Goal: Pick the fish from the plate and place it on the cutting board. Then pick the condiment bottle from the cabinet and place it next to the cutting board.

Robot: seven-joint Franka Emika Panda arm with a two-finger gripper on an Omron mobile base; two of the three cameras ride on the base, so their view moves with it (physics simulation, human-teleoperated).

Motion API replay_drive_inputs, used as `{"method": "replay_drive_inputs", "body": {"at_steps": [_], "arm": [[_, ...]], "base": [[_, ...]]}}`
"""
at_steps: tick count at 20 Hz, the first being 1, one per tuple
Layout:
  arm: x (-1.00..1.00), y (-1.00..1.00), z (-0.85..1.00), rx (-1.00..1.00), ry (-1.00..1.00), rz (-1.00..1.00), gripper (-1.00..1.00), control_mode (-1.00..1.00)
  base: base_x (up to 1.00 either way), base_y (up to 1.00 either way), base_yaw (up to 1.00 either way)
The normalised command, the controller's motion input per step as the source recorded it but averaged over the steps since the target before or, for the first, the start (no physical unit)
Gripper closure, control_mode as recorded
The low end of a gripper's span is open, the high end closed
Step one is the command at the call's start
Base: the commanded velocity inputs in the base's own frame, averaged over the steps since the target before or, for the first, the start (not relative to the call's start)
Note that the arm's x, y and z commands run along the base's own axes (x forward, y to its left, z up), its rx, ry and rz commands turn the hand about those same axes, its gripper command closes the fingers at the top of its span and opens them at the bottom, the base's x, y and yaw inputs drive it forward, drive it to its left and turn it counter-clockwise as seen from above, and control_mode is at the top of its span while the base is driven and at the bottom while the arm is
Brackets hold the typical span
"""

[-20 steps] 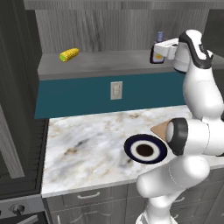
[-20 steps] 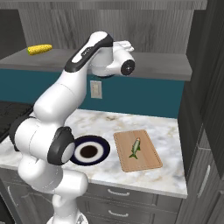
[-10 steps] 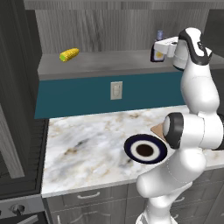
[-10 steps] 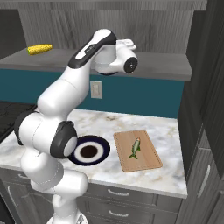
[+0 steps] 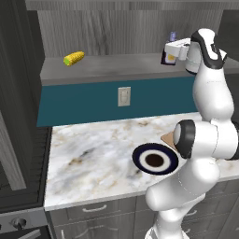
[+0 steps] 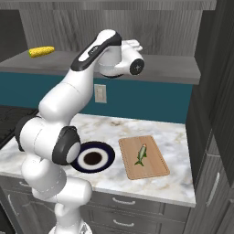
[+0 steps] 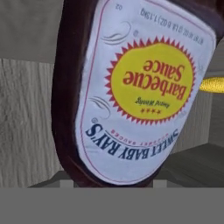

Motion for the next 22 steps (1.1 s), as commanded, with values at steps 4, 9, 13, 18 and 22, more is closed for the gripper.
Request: {"method": "replay_drive_inputs", "body": {"at_steps": [4,9,13,18,22], "arm": [[0.0,0.0,0.0,0.0,0.0,0.0,1.0,-1.0],[0.0,0.0,0.0,0.0,0.0,0.0,1.0,-1.0],[-0.04,0.0,0.0,0.0,0.0,0.01,1.0,-1.0],[-0.09,0.0,0.04,0.0,0.0,0.0,1.0,-1.0],[-0.15,0.0,0.07,0.0,0.0,0.0,1.0,-1.0]], "base": [[0.0,0.0,0.0],[0.0,0.0,0.0],[0.0,0.0,0.0],[0.0,0.0,0.0],[0.0,0.0,0.0]]}}
